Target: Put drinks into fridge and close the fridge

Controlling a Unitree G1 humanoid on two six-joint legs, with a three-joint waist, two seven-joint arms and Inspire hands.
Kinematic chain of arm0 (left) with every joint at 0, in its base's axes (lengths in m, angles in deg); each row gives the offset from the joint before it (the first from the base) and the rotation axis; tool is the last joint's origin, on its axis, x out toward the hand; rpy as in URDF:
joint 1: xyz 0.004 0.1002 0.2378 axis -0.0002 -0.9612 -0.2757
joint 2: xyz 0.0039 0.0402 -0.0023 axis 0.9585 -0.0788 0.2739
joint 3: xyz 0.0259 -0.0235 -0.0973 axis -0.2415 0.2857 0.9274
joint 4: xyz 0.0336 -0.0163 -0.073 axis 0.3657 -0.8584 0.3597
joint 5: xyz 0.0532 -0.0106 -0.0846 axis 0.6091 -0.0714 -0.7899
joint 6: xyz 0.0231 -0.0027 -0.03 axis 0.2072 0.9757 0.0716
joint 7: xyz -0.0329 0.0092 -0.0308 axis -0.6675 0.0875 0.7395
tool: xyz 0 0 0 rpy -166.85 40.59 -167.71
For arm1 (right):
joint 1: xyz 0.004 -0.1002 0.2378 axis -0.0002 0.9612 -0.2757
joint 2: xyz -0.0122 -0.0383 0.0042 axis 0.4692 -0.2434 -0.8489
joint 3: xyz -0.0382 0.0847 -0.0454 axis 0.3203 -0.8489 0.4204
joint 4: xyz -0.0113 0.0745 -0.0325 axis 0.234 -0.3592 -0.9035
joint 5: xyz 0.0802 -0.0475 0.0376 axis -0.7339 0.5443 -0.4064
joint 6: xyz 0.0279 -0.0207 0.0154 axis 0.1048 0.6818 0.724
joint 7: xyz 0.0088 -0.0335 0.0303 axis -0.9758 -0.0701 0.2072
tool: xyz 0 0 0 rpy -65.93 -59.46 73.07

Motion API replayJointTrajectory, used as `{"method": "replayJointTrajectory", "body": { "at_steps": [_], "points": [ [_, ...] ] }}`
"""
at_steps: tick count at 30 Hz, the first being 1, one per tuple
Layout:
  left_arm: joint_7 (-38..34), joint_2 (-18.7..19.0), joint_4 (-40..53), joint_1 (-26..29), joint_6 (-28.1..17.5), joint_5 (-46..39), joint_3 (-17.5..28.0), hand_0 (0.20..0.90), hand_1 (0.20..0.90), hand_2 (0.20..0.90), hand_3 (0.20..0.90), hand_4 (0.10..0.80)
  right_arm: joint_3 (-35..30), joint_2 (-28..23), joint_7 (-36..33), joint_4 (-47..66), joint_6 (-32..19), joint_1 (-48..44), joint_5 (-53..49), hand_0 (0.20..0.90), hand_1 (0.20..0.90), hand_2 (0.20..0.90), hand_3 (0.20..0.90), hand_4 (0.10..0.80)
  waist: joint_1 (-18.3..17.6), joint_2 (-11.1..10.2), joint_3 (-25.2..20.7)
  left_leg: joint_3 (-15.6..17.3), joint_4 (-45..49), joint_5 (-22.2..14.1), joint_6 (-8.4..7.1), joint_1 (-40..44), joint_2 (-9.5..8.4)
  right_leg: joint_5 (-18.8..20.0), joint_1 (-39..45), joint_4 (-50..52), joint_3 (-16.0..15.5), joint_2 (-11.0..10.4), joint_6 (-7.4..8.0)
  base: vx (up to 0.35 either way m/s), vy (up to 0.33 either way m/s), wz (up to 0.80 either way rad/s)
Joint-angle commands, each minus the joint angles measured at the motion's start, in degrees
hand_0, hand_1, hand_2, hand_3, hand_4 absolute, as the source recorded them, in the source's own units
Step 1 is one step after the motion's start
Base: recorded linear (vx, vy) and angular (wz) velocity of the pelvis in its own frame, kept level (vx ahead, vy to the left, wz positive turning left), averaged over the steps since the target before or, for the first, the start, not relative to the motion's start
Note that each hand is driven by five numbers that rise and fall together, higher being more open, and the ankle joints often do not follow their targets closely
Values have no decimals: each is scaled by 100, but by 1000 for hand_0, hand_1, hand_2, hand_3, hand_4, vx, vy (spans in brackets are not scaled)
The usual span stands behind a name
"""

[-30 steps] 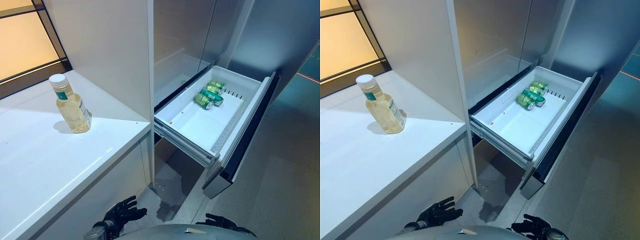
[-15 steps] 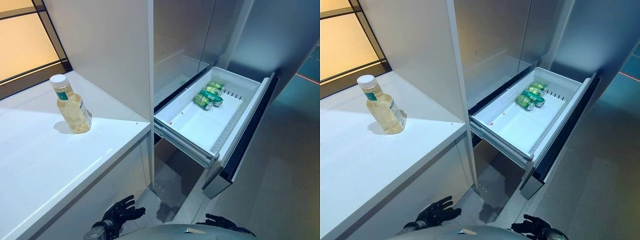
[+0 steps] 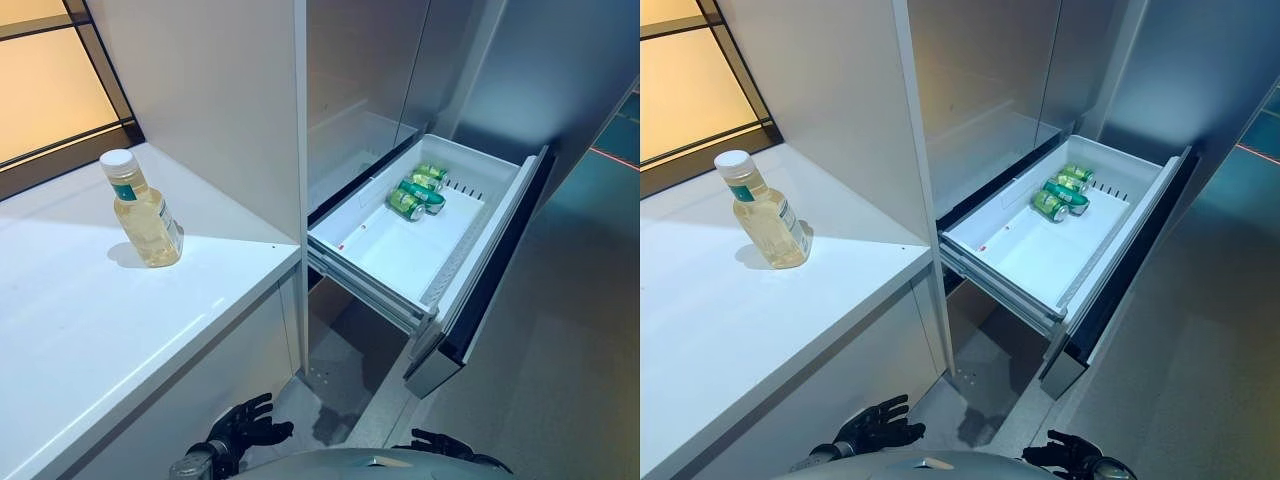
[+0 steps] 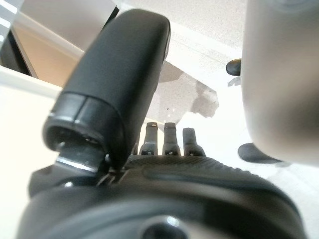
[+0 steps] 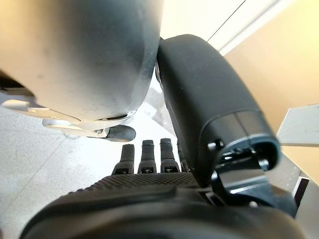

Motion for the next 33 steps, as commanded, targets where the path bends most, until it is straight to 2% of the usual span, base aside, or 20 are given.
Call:
{"method": "replayJointTrajectory", "body": {
  "at_steps": [1, 6, 8, 12, 14, 20, 25, 28, 33],
  "points": [
    [169, -35, 312, 434, -734, 649, -368, 900, 900, 900, 900, 800, 102, -30, 16, -171, -5, -189, 58, 900, 900, 900, 900, 800, -32, 50, 127, 158, 31, -517, 433, -153, -544, -363, -52, 192, 109, 286, 155, 0, 0, 0],
    [-17, 93, 716, 540, -1046, 1067, -786, 900, 900, 900, 900, 800, 201, -83, 47, -101, 23, -201, 56, 900, 900, 900, 900, 800, -67, 73, 149, 193, 31, -525, 423, -142, -524, -366, -63, 211, 127, 291, 176, 0, 0, 0],
    [-164, 224, 1023, 636, -1366, 1593, -1067, 900, 900, 900, 900, 800, 265, -119, 57, -60, 59, -217, 62, 900, 900, 900, 900, 800, -97, 85, 157, 214, 31, -526, 417, -144, -513, -372, -80, 230, 139, 290, 187, 0, 0, 0],
    [-377, 457, 1628, 791, -1622, 2271, -1477, 900, 900, 900, 900, 800, 354, -189, 84, 10, 105, -219, 101, 900, 900, 900, 900, 800, -138, 108, 172, 240, 31, -531, 407, -144, -497, -374, -95, 242, 150, 286, 207, 1, 8, 0],
    [-605, 664, 2146, 951, -1576, 2612, -1781, 900, 900, 900, 900, 800, 429, -240, 95, 74, 137, -233, 107, 900, 900, 900, 900, 800, -164, 133, 191, 238, 31, -522, 404, -152, -492, -369, -104, 247, 156, 285, 216, -2, 34, -1],
    [-1050, 1186, 3215, 1358, -1408, 3483, -2192, 900, 900, 900, 900, 800, 524, -335, 85, 189, 234, -279, 103, 900, 900, 900, 900, 800, -180, 179, 219, 205, 31, -503, 415, -175, -503, -356, -103, 233, 130, 265, 230, 0, 21, 0],
    [-1078, 1655, 3883, 1641, -1346, 3340, -2299, 900, 900, 900, 900, 800, 580, -372, 50, 220, 290, -305, 95, 900, 900, 900, 900, 800, -165, 211, 212, 171, 31, -497, 431, -190, -519, -351, -86, 206, 101, 257, 225, 0, 0, 0],
    [-853, 1881, 4247, 1776, -1401, 3058, -2318, 900, 900, 900, 900, 800, 591, -367, 14, 206, 312, -318, 118, 900, 900, 900, 900, 800, -146, 237, 194, 150, 31, -499, 437, -190, -525, -356, -63, 190, 75, 250, 218, 13, 14, 3],
    [-543, 1949, 4563, 1860, -1542, 2443, -2304, 900, 900, 900, 900, 800, 635, -336, -34, 203, 320, -345, 123, 900, 900, 900, 900, 800, -131, 252, 195, 131, 31, -506, 447, -181, -530, -370, -45, 186, 67, 248, 207, 3, 3, 1]
  ]
}}
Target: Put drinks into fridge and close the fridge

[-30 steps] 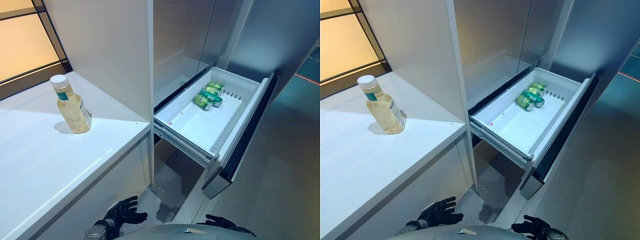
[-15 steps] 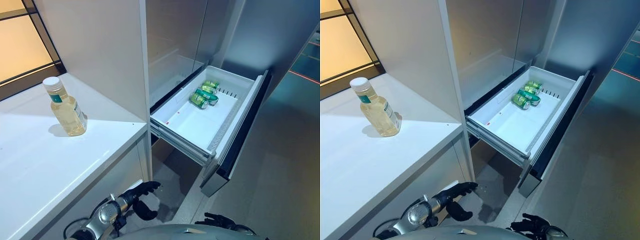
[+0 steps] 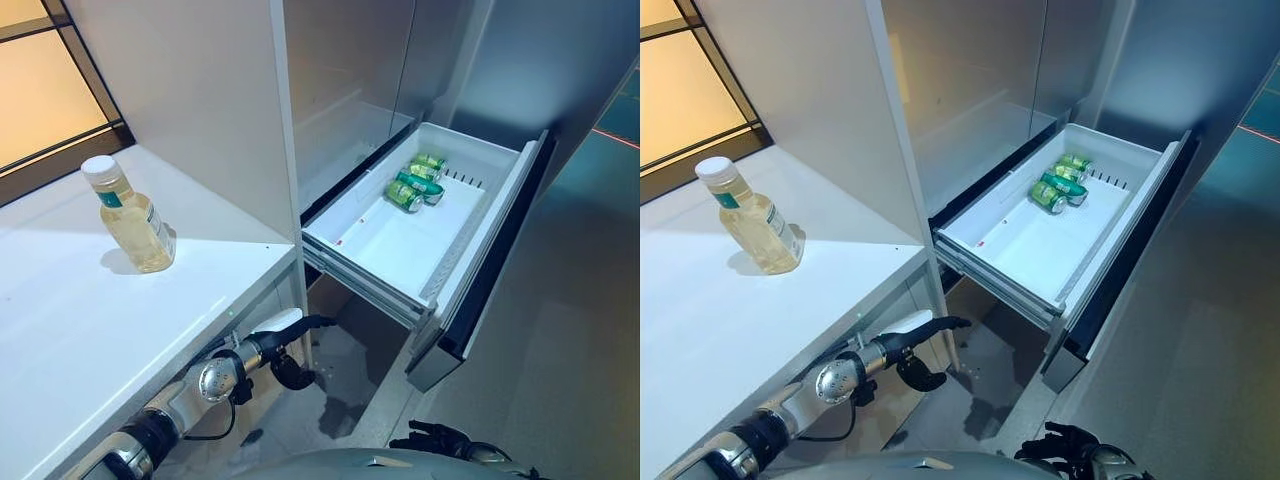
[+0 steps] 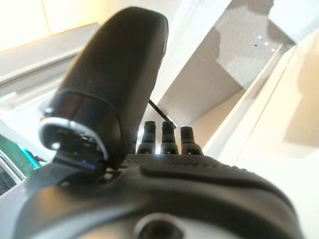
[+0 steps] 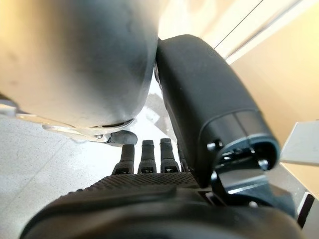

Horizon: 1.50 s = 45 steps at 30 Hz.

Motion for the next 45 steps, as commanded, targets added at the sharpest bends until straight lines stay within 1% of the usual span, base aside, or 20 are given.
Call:
{"method": "replayJointTrajectory", "body": {
  "at_steps": [1, 9, 10, 11, 12, 13, 14, 15, 17, 18, 19, 21, 22, 23, 24, 27, 29, 34, 40, 45],
  "points": [
    [106, 38, 647, 877, -547, -885, -39, 900, 900, 900, 900, 800, 272, -189, -51, -104, 13, -189, 108, 900, 900, 900, 900, 800, 14, 69, 89, 122, 35, -513, 451, -181, -533, -380, -27, 189, 65, 250, 205, 0, 0, 0],
    [437, -127, 1138, 830, -692, -1937, 191, 900, 900, 900, 900, 800, 265, -124, -67, -122, -74, -141, 180, 900, 900, 900, 900, 800, 48, 50, 79, 89, 35, -541, 452, -154, -537, -406, 19, 176, 49, 251, 193, 0, 0, 0],
    [523, -76, 1213, 807, -696, -1656, 200, 900, 900, 900, 900, 800, 255, -117, -64, -108, -100, -118, 185, 900, 900, 900, 900, 800, 55, 47, 72, 90, 35, -543, 447, -163, -534, -411, 19, 167, 41, 252, 191, 0, 0, 0],
    [518, 60, 1303, 739, -830, -1823, 182, 900, 900, 900, 900, 800, 233, -119, -54, -92, -125, -96, 192, 900, 900, 900, 900, 800, 60, 44, 62, 93, 35, -546, 439, -180, -534, -415, 13, 151, 36, 257, 187, 0, 0, 0],
    [567, 51, 1396, 619, -958, -1873, 238, 900, 900, 900, 900, 800, 243, -124, -84, -14, -114, -60, 143, 900, 900, 900, 900, 800, 85, 44, 80, 69, 35, -538, 438, -186, -536, -424, 9, 166, 22, 245, 189, -37, -11, 1],
    [721, 105, 1543, 422, -1094, -2284, 311, 900, 900, 900, 900, 800, 208, -143, -78, 51, -120, -35, 106, 900, 900, 900, 900, 800, 115, 50, 104, 52, 35, -532, 434, -196, -541, -434, 11, 169, 0, 244, 180, -46, -5, 2],
    [926, 159, 1669, 241, -1260, -2453, 479, 900, 900, 900, 900, 800, 165, -164, -63, 92, -125, -13, 96, 900, 900, 900, 900, 800, 143, 49, 121, 37, 35, -527, 428, -202, -546, -434, 17, 158, -10, 242, 171, -48, -3, 2],
    [1045, 230, 1835, 76, -1017, -2450, 653, 900, 900, 900, 900, 800, 138, -185, -71, 170, -104, 25, 78, 900, 900, 900, 900, 800, 166, 53, 142, 31, 35, -524, 423, -205, -547, -434, 25, 150, -34, 234, 170, -40, -1, 3],
    [1300, 420, 2249, -199, -1178, -2843, 996, 900, 900, 900, 900, 800, 30, -211, -87, 351, -46, 131, 92, 900, 900, 900, 900, 800, 209, 76, 165, -7, 35, -508, 422, -218, -559, -429, 32, 142, -73, 228, 168, -31, 1, 8],
    [1436, 529, 2542, -260, -1124, -3147, 1210, 900, 900, 900, 900, 800, -1, -214, -103, 398, -45, 178, 90, 900, 900, 900, 900, 800, 226, 86, 175, -26, 35, -499, 422, -220, -565, -421, 41, 134, -82, 223, 169, -15, 1, 14],
    [1536, 592, 2828, -300, -1043, -3425, 1431, 900, 900, 900, 900, 800, -33, -212, -118, 434, -45, 225, 82, 900, 900, 900, 900, 800, 250, 92, 179, -46, 35, -498, 426, -222, -573, -416, 49, 127, -94, 219, 169, -8, -4, 12],
    [1724, 732, 3432, -310, -654, -3963, 1954, 900, 900, 900, 900, 800, -76, -183, -156, 478, -90, 331, 52, 900, 900, 900, 900, 800, 291, 97, 172, -93, 35, -494, 432, -241, -583, -412, 56, 112, -108, 209, 164, -3, -14, 9],
    [1754, 757, 3557, -306, -548, -4079, 2075, 900, 900, 900, 900, 800, -87, -177, -160, 480, -106, 355, 40, 900, 900, 900, 900, 800, 303, 96, 167, -104, 35, -492, 431, -248, -583, -410, 54, 108, -112, 208, 163, -1, -32, 11],
    [1751, 791, 3814, -286, -396, -4375, 2398, 900, 900, 900, 900, 800, -124, -155, -175, 476, -150, 414, 8, 900, 900, 900, 900, 800, 340, 94, 150, -133, 35, -489, 428, -269, -582, -407, 48, 98, -127, 201, 158, -1, -36, 10],
    [1765, 784, 4007, -278, -204, -4475, 2626, 900, 900, 900, 900, 800, -151, -133, -190, 465, -192, 459, -13, 900, 900, 900, 900, 800, 368, 93, 135, -160, 35, -487, 426, -285, -587, -406, 45, 91, -133, 198, 153, 1, -44, 12],
    [1710, 813, 4173, -248, -134, -4726, 3043, 900, 900, 900, 900, 800, -209, -90, -192, 367, -329, 530, -62, 900, 900, 900, 900, 800, 426, 87, 104, -221, 35, -474, 414, -309, -592, -400, 42, 80, -147, 199, 137, 4, -30, 9],
    [1727, 792, 4283, -248, -124, -4857, 3415, 900, 900, 900, 900, 800, -244, -48, -194, 245, -462, 572, -123, 900, 900, 900, 900, 800, 480, 70, 77, -265, 35, -465, 411, -330, -595, -406, 41, 75, -162, 198, 126, 8, -42, 15],
    [1643, 741, 4389, -198, -274, -4951, 3759, 900, 900, 900, 900, 800, -257, -16, -186, 114, -582, 587, -207, 900, 900, 900, 900, 800, 524, 59, 46, -327, 35, -455, 405, -354, -604, -425, 35, 76, -164, 205, 105, 2, -11, 3],
    [1317, 665, 4419, -85, -639, -5130, 4180, 900, 900, 900, 900, 800, -263, 23, -189, 49, -631, 591, -245, 900, 900, 900, 900, 800, 533, 36, -2, -392, 35, -466, 398, -339, -618, -444, 52, 73, -136, 214, 82, 0, 0, 0],
    [1193, 395, 4543, -9, -967, -5394, 4451, 900, 900, 900, 900, 800, -261, 76, -205, 54, -629, 613, -245, 900, 900, 900, 900, 800, 525, 10, -54, -434, 35, -485, 385, -332, -623, -472, 58, 74, -110, 226, 61, 0, 0, 0]
  ]
}}
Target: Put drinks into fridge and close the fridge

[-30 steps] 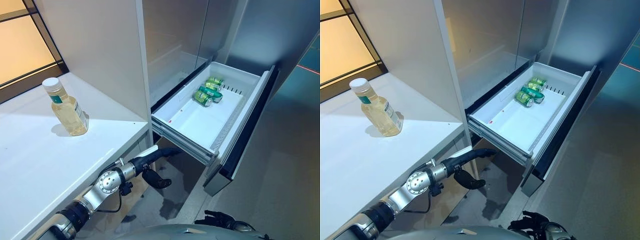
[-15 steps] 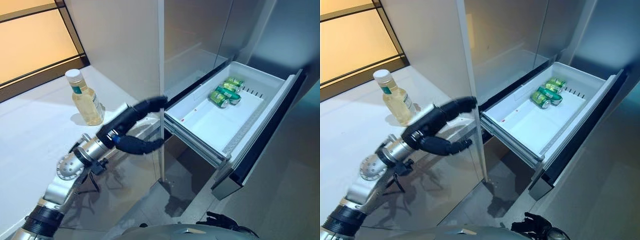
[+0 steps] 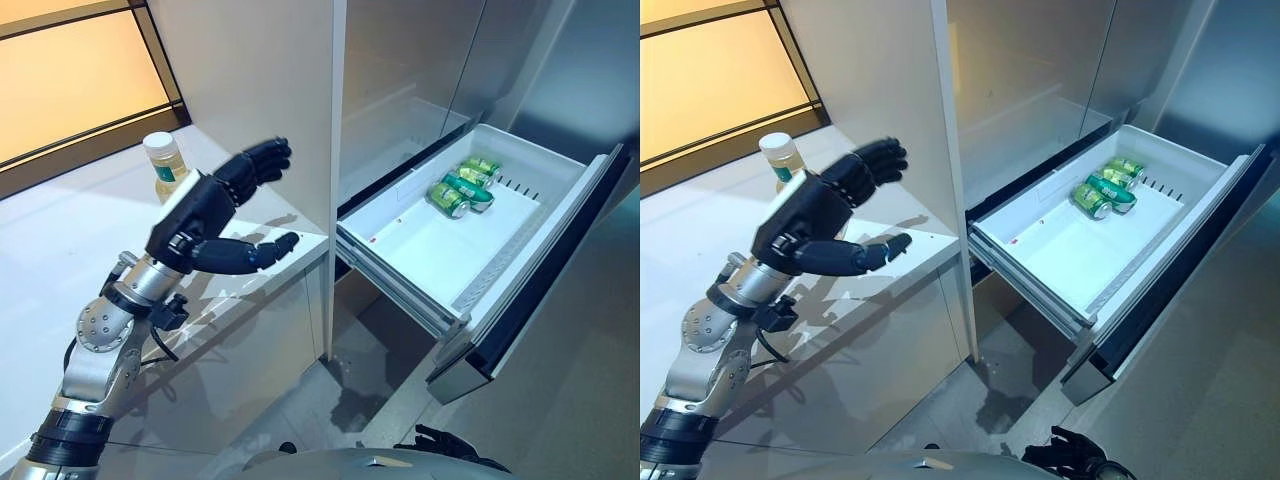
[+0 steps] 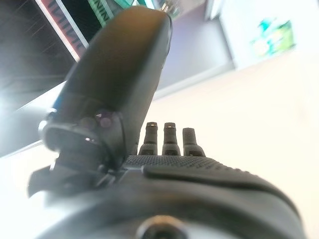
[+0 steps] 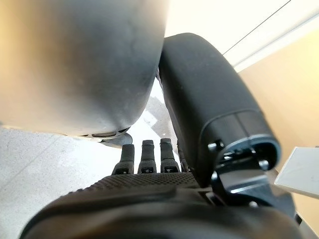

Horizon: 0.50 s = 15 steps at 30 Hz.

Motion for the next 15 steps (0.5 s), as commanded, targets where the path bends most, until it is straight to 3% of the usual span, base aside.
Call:
{"method": "replayJointTrajectory", "body": {
  "at_steps": [1, 10, 15],
  "points": [
    [-400, -91, 669, 904, -921, -500, 595, 900, 900, 900, 900, 800, 39, -3, 3, -72, -93, 52, -91, 900, 900, 900, 900, 800, -73, -83, -135, -10, 30, -603, 414, -103, -617, -466, 54, 102, 257, 246, 47, 0, 0, 0],
    [-1466, -279, 547, 954, -1643, -24, 981, 900, 900, 900, 900, 800, 57, 77, -28, -47, -47, 101, -80, 900, 900, 900, 900, 800, -77, -126, -184, -68, 30, -641, 408, -61, -619, -504, 94, 100, 286, 262, 22, 17, -8, 0],
    [-3005, -319, 298, 884, -1829, 989, 1206, 900, 900, 900, 900, 800, 37, 85, -16, -9, 28, 101, -70, 900, 900, 900, 900, 800, -72, -145, -208, -104, 30, -651, 402, -45, -625, -524, 121, 91, 299, 274, 8, 6, -3, 0]
  ]
}}
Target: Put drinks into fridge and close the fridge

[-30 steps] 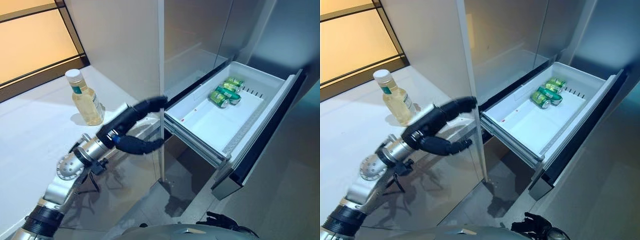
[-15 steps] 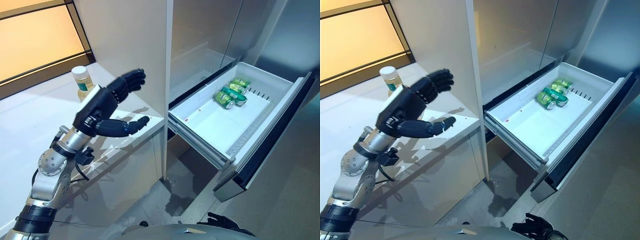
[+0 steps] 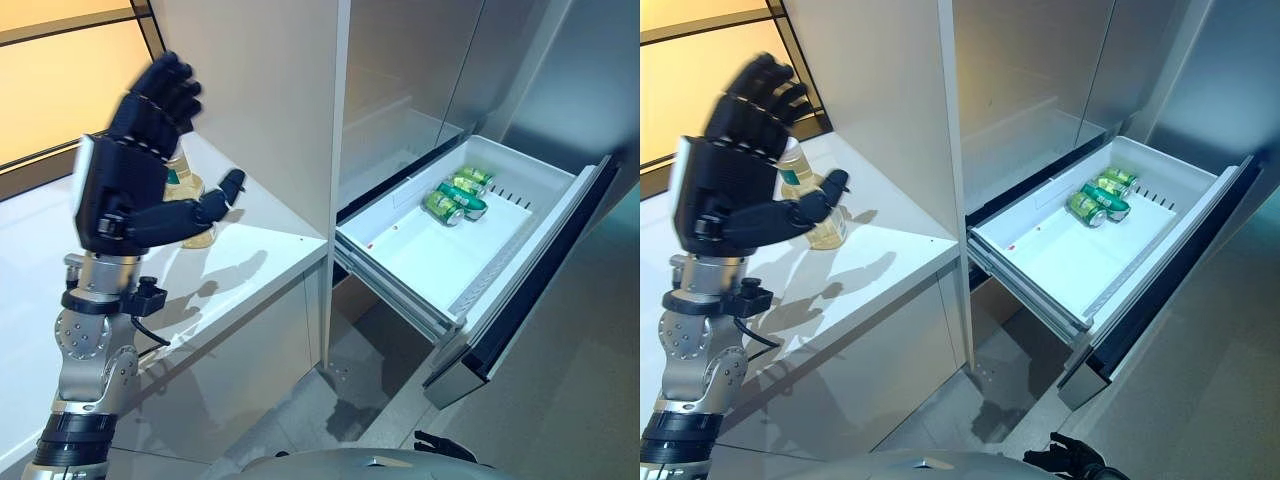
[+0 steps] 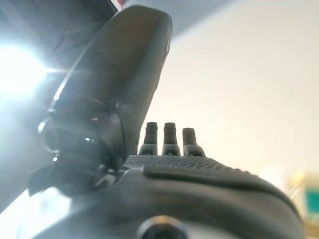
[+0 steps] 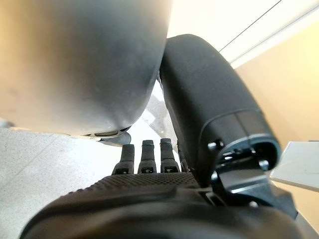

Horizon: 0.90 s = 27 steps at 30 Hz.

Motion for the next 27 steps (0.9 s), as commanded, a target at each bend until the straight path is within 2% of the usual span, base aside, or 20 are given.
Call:
{"method": "replayJointTrajectory", "body": {
  "at_steps": [1, 4, 5, 7, 14, 22, 27],
  "points": [
    [-1170, 81, 267, 828, -601, 630, 625, 900, 900, 900, 900, 800, 36, 15, 13, 22, 29, 13, -55, 900, 900, 900, 900, 800, -72, -57, -28, -98, 33, -656, 403, -47, -630, -524, 114, 90, 303, 271, 9, 0, 0, 0],
    [-1939, 54, 54, 741, -479, 1159, 730, 900, 900, 900, 900, 800, 46, 6, 5, 63, 91, 0, -98, 900, 900, 900, 900, 800, -64, -67, -34, -105, 33, -591, 399, -77, -630, -484, 87, 96, 297, 269, -7, 21, -5, 1],
    [-2410, 48, -38, 676, -296, 1537, 773, 900, 900, 900, 900, 800, 32, 9, -11, 123, 165, -7, -105, 900, 900, 900, 900, 800, -62, -68, -40, -120, 33, -641, 397, -43, -621, -529, 123, 91, 309, 279, -10, 59, -14, 2],
    [-2756, 27, -125, 615, -38, 1728, 818, 900, 900, 900, 900, 800, 2, -3, -4, 145, 225, -24, -101, 900, 900, 900, 900, 800, -57, -69, -39, -123, 33, -636, 397, -38, -620, -532, 131, 89, 307, 284, -20, 29, -6, 1],
    [-2636, -7, -345, 578, 834, 1348, 773, 900, 900, 900, 900, 800, -33, -26, -2, 165, 331, -70, -101, 900, 900, 900, 900, 800, -56, -67, -42, -126, 33, -627, 393, -13, -609, -534, 159, 87, 293, 288, -20, 17, -7, 4],
    [-1832, -135, -308, 649, 1582, 290, 609, 900, 900, 900, 900, 800, -59, -53, 4, 169, 425, -128, -59, 900, 900, 900, 900, 800, -77, -32, -36, -97, 33, -622, 383, -1, -589, -529, 165, 80, 290, 291, -7, 5, 0, 0],
    [-1594, -187, -303, 667, 2116, -87, 529, 900, 900, 900, 900, 800, -63, -69, 3, 214, 463, -135, -54, 900, 900, 900, 900, 800, -85, -22, -17, -85, 33, -553, 380, -26, -590, -476, 140, 83, 269, 286, -4, 1, 1, 0]
  ]
}}
